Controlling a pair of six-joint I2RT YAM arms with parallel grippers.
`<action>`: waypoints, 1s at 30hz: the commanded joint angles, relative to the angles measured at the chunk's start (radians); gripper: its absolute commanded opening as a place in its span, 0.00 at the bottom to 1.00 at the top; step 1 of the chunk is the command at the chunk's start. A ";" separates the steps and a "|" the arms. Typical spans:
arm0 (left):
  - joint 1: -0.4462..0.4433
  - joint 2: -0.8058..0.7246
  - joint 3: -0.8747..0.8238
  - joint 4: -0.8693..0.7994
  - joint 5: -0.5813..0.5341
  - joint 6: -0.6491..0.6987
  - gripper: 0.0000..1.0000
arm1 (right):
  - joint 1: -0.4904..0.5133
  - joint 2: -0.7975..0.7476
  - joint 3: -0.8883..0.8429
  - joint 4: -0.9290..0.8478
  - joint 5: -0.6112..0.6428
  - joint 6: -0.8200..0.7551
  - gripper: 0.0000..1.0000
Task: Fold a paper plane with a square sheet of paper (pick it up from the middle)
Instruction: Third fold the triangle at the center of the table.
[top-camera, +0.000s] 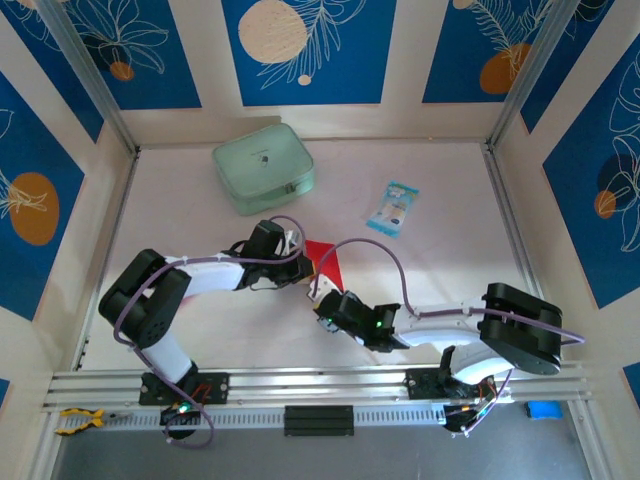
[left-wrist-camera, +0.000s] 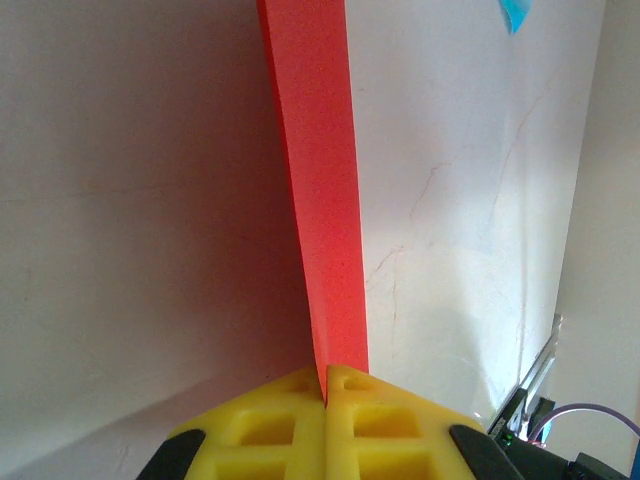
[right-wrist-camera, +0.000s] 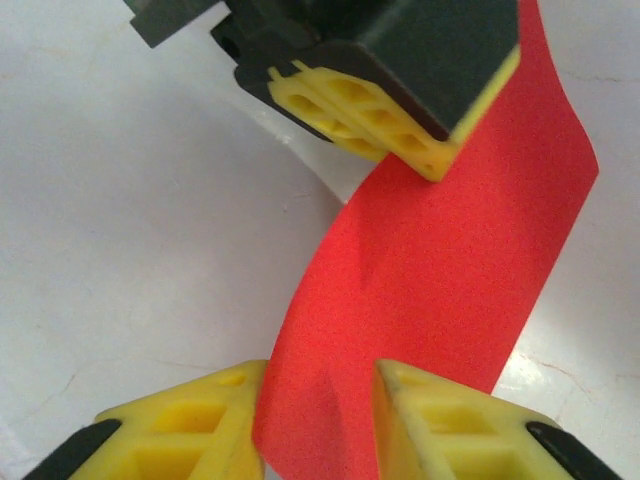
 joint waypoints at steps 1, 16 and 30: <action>0.007 0.002 -0.004 -0.003 0.019 -0.006 0.05 | -0.013 -0.037 -0.025 0.007 -0.008 0.030 0.30; 0.008 0.003 0.000 -0.001 0.026 -0.007 0.05 | -0.025 0.010 0.006 0.057 -0.081 -0.035 0.23; 0.008 0.007 0.003 -0.004 0.028 -0.004 0.05 | -0.043 -0.011 -0.005 0.051 -0.099 -0.005 0.18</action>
